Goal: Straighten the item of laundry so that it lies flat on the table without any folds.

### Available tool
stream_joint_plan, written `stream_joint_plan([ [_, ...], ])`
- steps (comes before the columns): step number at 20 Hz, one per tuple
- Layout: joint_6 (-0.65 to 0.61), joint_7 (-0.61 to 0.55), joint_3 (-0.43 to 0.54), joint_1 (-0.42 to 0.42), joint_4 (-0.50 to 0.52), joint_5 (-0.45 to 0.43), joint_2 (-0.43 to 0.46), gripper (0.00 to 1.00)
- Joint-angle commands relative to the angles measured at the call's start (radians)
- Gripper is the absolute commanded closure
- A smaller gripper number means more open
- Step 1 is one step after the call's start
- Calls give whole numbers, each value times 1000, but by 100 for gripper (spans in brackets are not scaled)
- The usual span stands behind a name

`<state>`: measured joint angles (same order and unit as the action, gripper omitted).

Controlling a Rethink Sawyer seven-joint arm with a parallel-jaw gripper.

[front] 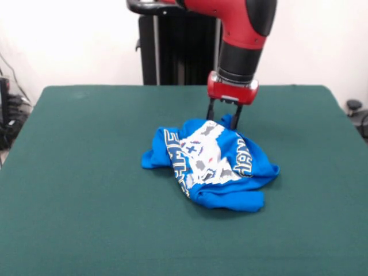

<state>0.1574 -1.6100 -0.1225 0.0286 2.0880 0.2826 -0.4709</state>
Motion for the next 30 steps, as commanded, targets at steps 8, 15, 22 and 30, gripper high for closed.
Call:
stream_joint_plan([
  [8,77,-345,123,-1,8,38,14,100],
  [15,65,-371,116,19,48,51,-30,100],
  [22,-127,-400,98,89,174,129,-202,100],
  [30,-226,-449,64,207,237,248,-294,100],
])
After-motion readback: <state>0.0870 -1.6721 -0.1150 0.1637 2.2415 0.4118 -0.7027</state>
